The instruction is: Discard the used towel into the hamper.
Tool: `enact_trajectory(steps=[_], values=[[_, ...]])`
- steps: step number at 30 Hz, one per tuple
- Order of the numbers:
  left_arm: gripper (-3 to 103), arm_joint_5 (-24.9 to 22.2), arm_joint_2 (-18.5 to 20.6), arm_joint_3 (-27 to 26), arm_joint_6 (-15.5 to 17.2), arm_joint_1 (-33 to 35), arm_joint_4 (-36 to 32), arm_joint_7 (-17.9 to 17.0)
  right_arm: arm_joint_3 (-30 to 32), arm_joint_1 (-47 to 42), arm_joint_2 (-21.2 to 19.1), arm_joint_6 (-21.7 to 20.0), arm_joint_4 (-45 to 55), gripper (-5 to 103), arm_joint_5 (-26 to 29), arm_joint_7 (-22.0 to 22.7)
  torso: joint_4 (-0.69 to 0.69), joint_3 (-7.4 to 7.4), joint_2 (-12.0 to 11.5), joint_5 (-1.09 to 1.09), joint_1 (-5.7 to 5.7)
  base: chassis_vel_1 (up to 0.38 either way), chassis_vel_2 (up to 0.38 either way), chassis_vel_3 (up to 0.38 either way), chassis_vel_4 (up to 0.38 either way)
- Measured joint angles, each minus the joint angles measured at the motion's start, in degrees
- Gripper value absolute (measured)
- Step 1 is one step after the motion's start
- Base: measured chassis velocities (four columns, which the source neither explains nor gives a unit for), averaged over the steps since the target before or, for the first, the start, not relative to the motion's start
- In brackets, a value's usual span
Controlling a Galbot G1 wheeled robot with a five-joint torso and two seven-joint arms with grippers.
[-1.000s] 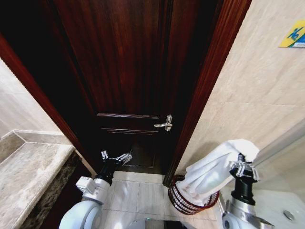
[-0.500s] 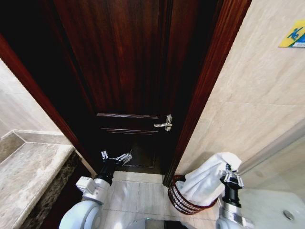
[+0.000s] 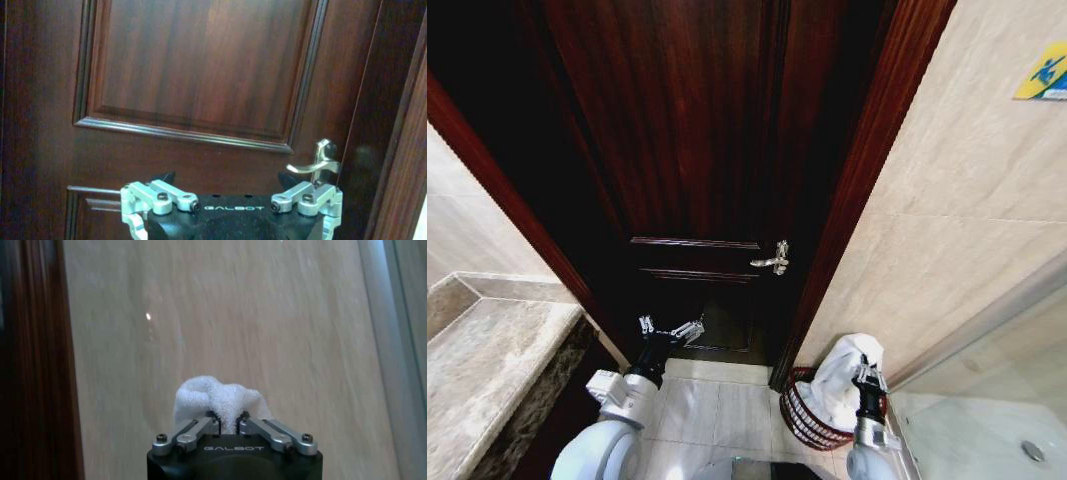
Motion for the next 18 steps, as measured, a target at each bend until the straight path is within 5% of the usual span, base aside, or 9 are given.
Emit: enact_trajectory(steps=[11,18], values=[[100,0.00,0.00,0.00,0.00,0.00,0.00,0.00,0.16,6.21,-0.64,-0.05,-21.65,12,-2.53,6.28,0.00,0.00,0.00,-0.01,0.00,0.000,0.000,0.000,0.000],[100,0.00,0.00,0.00,0.00,0.00,0.00,0.00,1.01,6.60,-0.98,-0.91,-23.85,12,-2.78,7.02,0.00,0.00,0.00,-0.01,0.00,0.000,0.000,0.000,0.000]])
